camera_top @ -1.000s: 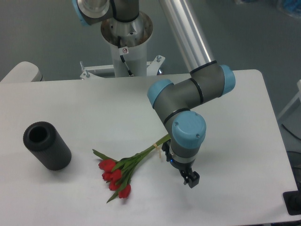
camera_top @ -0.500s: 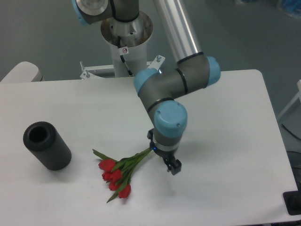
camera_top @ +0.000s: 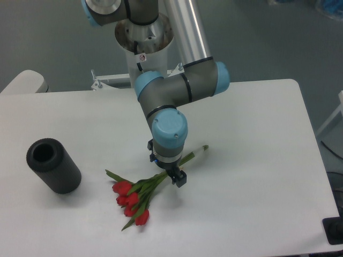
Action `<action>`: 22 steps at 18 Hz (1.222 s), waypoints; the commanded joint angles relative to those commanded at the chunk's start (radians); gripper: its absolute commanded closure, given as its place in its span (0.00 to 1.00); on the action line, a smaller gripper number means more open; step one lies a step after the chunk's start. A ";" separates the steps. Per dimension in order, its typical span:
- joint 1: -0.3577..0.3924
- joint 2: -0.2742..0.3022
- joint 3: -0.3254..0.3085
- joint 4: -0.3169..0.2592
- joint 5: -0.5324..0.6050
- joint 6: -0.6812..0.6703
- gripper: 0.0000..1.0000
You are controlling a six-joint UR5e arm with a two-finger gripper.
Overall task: Pick up the flowers from the table
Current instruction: 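Move the gripper down over the tulip stems near the bouquet's tie, then close the gripper around the green tulip stems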
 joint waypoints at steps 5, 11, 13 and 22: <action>-0.002 -0.006 0.000 0.012 0.002 -0.038 0.48; 0.005 -0.011 0.023 0.015 0.000 -0.029 0.87; 0.009 -0.011 0.035 0.014 0.000 -0.025 0.89; 0.057 -0.006 0.121 -0.029 -0.005 -0.026 0.89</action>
